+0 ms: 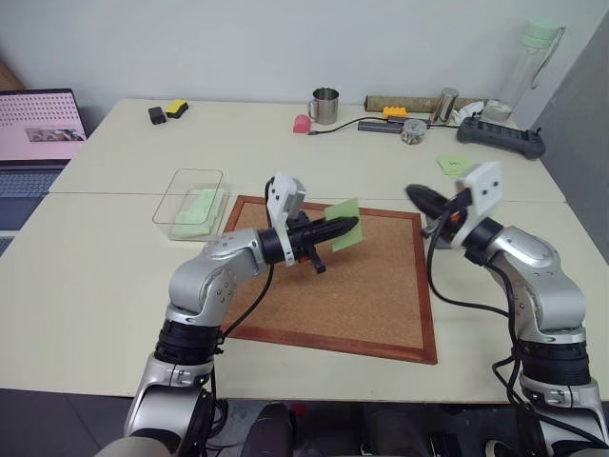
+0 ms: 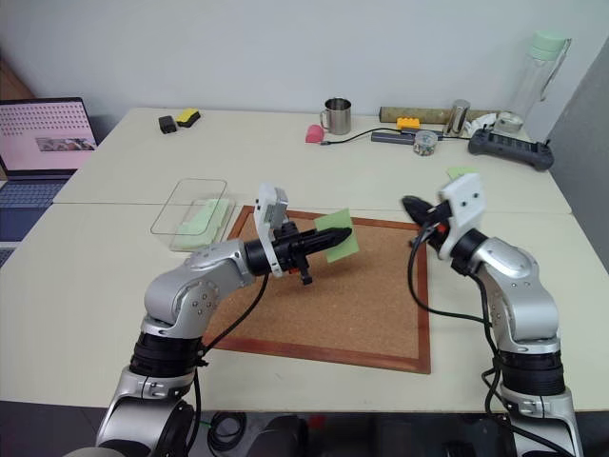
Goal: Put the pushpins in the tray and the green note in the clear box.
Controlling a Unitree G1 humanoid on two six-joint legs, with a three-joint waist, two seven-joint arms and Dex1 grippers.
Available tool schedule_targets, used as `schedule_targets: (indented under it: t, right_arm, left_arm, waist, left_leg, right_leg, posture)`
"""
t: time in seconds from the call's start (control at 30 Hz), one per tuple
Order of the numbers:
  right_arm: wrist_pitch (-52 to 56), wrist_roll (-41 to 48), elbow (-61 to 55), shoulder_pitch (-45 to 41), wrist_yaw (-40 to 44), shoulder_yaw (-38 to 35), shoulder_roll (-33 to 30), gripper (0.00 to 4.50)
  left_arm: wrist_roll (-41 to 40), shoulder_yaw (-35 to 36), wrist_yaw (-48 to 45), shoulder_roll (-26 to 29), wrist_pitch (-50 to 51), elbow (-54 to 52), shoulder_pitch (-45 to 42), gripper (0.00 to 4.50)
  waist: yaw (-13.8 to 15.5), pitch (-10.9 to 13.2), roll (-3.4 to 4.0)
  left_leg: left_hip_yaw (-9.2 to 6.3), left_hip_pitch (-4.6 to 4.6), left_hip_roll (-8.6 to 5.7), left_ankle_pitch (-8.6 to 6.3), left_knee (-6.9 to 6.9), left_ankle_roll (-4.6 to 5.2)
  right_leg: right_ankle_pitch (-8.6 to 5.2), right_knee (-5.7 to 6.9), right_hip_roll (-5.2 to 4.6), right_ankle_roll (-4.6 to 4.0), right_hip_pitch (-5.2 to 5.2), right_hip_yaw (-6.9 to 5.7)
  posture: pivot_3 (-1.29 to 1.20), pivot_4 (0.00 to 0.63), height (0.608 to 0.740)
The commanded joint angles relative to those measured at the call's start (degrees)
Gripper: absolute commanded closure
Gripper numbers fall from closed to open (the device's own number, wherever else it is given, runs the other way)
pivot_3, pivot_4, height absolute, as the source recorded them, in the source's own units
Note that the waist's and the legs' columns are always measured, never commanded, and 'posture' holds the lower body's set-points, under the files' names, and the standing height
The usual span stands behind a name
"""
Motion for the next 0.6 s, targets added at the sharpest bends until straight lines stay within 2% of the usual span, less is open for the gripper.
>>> schedule_targets:
  t: [0.03, 0.27, 0.6]
  right_arm:
    - [0.9, 0.1, 1.8, 1.3, -5.9, -4.3, 1.3, 4.5]
    - [1.6, 1.5, 8.6, -0.1, -10.3, -7.1, 2.6, 4.5]
    - [-0.4, 3.7, 21.4, -8.2, -9.4, -7.2, 3.8, 4.5]
  left_arm:
    - [6.4, -4.4, -2.9, 0.8, -9.3, 0.3, -0.8, 4.47]
    - [10.2, -6.3, -4.4, -0.8, -15.9, 4.5, -1.0, 4.47]
    - [8.6, -4.5, -2.9, -2.1, -12.0, 2.4, 0.2, 4.47]
  waist:
    - [-0.1, 0.0, 0.01]
    - [-0.5, 0.0, 0.02]
    - [-0.6, 0.0, 0.05]
  left_leg:
    - [0.02, 0.0, 0.01, 0.01, -0.02, -0.02]
    - [0.13, 0.04, 0.02, -0.05, 0.02, 0.13]
    - [0.19, 0.06, 0.05, -0.04, 0.03, 0.16]
  right_leg:
    - [0.0, 0.0, 0.0, 0.0, -0.02, 0.02]
    - [0.02, 0.11, 0.09, -0.04, -0.07, 0.03]
    - [0.04, 0.13, 0.13, -0.06, -0.08, 0.01]
  posture:
    - [0.0, 0.15, 0.74]
    - [0.0, 0.15, 0.74]
    - [0.0, 0.15, 0.74]
